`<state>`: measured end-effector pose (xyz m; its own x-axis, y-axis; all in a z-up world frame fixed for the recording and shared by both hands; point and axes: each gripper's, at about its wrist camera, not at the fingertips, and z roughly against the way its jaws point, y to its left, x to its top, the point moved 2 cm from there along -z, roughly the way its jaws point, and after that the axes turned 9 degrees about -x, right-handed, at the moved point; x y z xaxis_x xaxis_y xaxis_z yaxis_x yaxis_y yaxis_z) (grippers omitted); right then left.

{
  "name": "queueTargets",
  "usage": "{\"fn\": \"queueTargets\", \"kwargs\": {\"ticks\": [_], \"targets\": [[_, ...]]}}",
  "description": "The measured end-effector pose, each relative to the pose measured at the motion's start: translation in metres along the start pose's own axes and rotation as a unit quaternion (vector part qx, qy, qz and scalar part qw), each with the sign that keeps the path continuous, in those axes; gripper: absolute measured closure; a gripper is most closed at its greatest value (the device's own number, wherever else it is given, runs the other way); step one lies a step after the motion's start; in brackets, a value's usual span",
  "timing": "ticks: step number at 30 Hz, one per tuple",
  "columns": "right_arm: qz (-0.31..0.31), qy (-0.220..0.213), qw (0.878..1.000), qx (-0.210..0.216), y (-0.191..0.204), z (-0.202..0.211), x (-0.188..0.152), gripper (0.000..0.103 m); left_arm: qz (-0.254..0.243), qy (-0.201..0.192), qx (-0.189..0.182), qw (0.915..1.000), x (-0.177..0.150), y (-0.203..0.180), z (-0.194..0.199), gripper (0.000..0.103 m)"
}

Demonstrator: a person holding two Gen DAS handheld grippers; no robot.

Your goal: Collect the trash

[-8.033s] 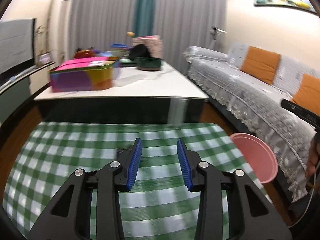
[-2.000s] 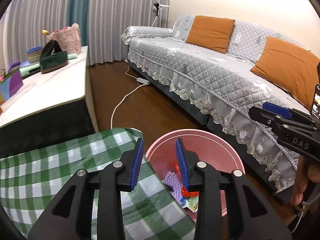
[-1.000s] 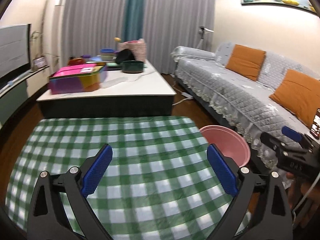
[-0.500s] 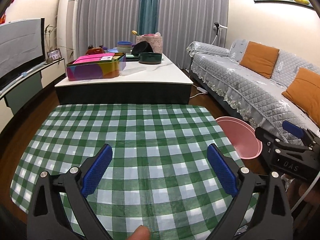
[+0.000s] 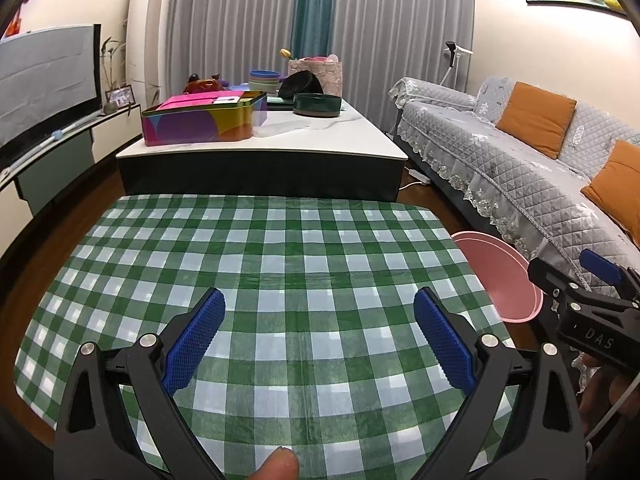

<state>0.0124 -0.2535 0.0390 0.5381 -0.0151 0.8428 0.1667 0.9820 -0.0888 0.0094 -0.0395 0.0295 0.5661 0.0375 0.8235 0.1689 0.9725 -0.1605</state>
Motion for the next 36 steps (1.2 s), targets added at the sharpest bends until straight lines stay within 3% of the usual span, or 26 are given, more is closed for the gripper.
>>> {"fn": "queueTargets", "kwargs": {"ticks": [36], "targets": [[0.001, -0.001, 1.000, 0.001, 0.003, -0.007, 0.003, 0.005, 0.000, -0.005, 0.009, 0.9999, -0.001, -0.002, -0.010, 0.011]]}}
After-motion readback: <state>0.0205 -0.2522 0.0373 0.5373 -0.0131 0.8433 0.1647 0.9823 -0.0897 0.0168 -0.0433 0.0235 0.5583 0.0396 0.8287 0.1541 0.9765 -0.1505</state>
